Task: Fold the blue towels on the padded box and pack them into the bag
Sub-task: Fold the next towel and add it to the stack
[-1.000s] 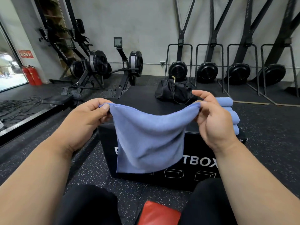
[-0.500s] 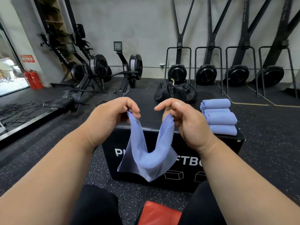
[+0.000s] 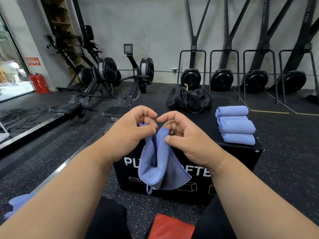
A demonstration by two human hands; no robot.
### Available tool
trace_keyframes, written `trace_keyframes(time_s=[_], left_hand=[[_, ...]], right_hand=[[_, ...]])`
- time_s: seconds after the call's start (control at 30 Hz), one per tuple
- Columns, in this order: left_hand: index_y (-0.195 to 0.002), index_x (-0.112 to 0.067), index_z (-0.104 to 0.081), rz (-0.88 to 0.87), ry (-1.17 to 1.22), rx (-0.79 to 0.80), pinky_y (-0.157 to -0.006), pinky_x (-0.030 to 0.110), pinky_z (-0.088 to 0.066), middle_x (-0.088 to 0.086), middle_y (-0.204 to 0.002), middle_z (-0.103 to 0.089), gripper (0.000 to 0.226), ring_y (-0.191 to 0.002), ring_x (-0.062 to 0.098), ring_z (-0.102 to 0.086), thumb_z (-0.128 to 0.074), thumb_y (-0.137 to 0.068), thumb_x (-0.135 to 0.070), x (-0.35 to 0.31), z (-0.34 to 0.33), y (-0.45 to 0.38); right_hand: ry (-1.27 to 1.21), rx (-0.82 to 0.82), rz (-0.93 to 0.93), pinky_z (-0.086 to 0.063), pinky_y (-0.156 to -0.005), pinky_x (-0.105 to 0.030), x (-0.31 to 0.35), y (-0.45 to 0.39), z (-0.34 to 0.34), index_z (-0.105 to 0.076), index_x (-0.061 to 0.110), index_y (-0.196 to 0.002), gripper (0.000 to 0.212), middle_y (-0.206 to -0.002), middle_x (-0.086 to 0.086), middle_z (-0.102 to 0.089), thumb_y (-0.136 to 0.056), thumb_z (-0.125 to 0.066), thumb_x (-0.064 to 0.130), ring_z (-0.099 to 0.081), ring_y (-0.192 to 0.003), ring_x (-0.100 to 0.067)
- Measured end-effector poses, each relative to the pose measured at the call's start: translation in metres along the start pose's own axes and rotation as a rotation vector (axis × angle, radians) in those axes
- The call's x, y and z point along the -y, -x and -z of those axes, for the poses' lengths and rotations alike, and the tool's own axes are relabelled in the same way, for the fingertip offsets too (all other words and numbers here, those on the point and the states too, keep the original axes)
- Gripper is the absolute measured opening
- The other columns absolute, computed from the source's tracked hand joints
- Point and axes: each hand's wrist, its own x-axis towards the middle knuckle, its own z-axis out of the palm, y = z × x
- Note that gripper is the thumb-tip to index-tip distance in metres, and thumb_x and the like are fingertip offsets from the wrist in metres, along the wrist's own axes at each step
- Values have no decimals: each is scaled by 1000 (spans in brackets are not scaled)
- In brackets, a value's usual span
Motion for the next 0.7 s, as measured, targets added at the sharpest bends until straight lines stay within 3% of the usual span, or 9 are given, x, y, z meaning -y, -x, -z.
trace_keyframes(time_s=[0.13, 0.2, 0.4, 0.57, 0.7], left_hand=[[-116, -31, -67, 0, -33, -8, -94, 41, -53, -3, -105, -72, 47, -94, 15, -64, -68, -75, -7, 7, 7, 1], [-118, -38, -67, 0, -13, -14, -98, 45, -54, 0, -110, -72, 52, -97, 17, -66, -72, -76, -8, 10, 9, 2], [-130, -27, -60, 32, 154, -9, -87, 31, -55, 4, -109, -74, 61, -85, 15, -68, -78, -77, -2, 17, 10, 4], [-137, -20, -54, 39, 231, 17, -82, 26, -56, 8, -102, -74, 61, -86, 19, -72, -71, -90, 15, 21, 8, 8], [-137, -19, -53, 20, 278, 12, -82, 26, -57, 10, -103, -74, 60, -89, 20, -72, -75, -88, 9, 23, 5, 9]], right_hand=[[-66, 32, -18, -46, -90, -26, 0, 3, 3, -63, 19, -125, 46, -96, 4, -67, -88, -57, -8, -54, -90, -15], [-48, 21, -25, -47, -91, -26, -2, 2, 3, -63, 18, -124, 46, -95, 5, -69, -93, -58, -15, -54, -91, -16], [-64, 3, -46, -49, -90, -28, -5, 0, -1, -70, 24, -111, 31, -92, 0, -69, -96, -68, -3, -58, -91, -19], [-45, -2, -42, -49, -89, -31, -4, -1, -6, -69, 27, -110, 33, -88, 5, -70, -99, -64, -4, -60, -89, -17], [-42, -65, -11, -50, -88, -33, -4, -3, -9, -71, 30, -106, 29, -91, 4, -69, -95, -65, 4, -59, -89, -18]])
